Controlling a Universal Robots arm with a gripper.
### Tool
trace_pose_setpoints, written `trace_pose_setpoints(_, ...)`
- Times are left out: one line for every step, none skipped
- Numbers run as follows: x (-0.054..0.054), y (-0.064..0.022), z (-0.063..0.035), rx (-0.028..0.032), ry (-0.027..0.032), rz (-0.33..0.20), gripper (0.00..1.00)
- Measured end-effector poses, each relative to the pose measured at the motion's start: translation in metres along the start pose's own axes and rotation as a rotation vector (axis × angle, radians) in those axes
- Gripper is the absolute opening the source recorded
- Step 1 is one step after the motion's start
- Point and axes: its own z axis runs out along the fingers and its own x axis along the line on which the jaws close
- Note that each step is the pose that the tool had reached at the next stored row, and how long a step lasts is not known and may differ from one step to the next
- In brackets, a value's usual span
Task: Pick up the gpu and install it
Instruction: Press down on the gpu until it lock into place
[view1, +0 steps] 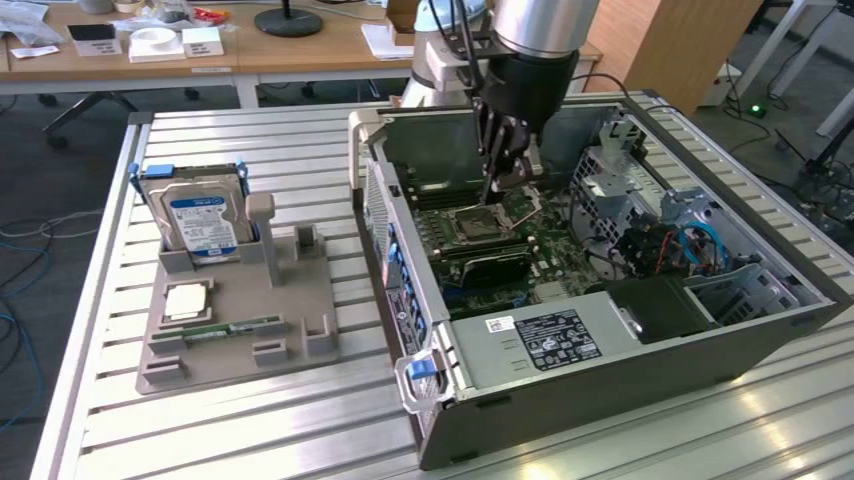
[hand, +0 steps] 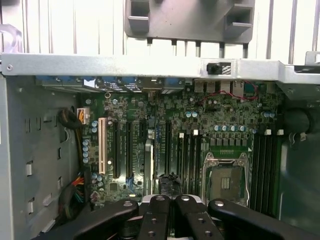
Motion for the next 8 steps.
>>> trace_pose_setpoints(-0.0001, 0.0000, -0.0019, 0.0000, 0.0000, 0.000, 0.11)
trace_pose_setpoints(-0.0001, 0.0000, -0.0029, 0.0000, 0.0000, 0.000, 0.11)
trace_pose_setpoints(-0.0001, 0.0000, -0.0028, 0.0001, -0.0003, 0.000, 0.11)
trace_pose_setpoints(-0.0001, 0.0000, -0.0028, 0.0001, -0.0003, 0.000, 0.11)
trace_pose_setpoints(-0.0001, 0.0000, -0.0029, 0.0000, -0.0002, 0.000, 0.11)
trace_pose_setpoints(-0.0001, 0.0000, -0.0029, 0.0000, -0.0002, 0.000, 0.11)
trace_pose_setpoints(-0.0001, 0.0000, -0.0029, 0.0000, -0.0002, 0.000, 0.11)
trace_pose_setpoints(-0.0001, 0.0000, -0.0029, 0.0000, -0.0002, 0.000, 0.11)
